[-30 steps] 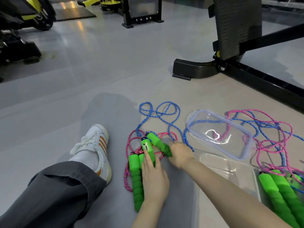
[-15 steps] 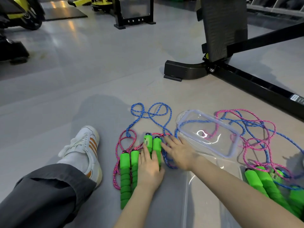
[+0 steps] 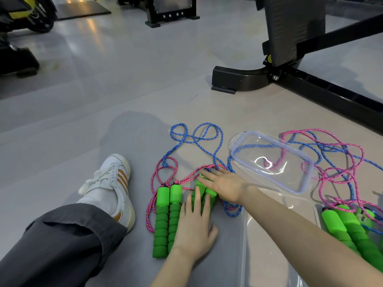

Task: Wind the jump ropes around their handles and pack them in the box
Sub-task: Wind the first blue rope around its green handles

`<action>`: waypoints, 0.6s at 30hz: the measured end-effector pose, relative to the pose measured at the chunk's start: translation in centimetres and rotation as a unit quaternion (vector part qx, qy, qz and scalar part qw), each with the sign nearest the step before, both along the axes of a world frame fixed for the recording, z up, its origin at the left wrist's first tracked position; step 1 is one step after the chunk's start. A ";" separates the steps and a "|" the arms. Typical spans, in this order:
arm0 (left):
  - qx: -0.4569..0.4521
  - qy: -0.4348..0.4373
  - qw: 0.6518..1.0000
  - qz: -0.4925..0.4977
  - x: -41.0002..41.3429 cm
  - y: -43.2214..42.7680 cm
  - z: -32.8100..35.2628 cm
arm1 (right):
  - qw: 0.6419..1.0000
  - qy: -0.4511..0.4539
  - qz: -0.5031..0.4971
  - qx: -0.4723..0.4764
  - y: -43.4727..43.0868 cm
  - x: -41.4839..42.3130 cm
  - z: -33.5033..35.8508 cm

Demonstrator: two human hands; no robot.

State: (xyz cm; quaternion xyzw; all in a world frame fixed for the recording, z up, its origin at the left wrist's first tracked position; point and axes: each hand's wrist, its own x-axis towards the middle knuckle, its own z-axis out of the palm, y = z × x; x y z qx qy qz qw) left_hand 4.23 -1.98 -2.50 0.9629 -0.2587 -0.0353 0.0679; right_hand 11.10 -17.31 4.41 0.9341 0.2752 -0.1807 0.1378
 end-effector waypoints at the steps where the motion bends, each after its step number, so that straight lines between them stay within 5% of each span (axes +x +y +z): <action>1: 0.004 -0.004 1.000 0.002 -0.5 0.0 0.1 | 1.000 -0.001 -0.001 0.004 -0.1 -0.1 0.0; 9: 0.019 -0.082 0.996 -0.035 0.4 -0.9 0.0 | 1.000 -0.017 0.020 -0.009 -0.4 0.2 -0.1; 18: -0.021 -0.040 0.999 -0.015 -0.8 -0.1 -0.4 | 0.999 -0.009 0.042 0.012 0.2 -0.1 -0.6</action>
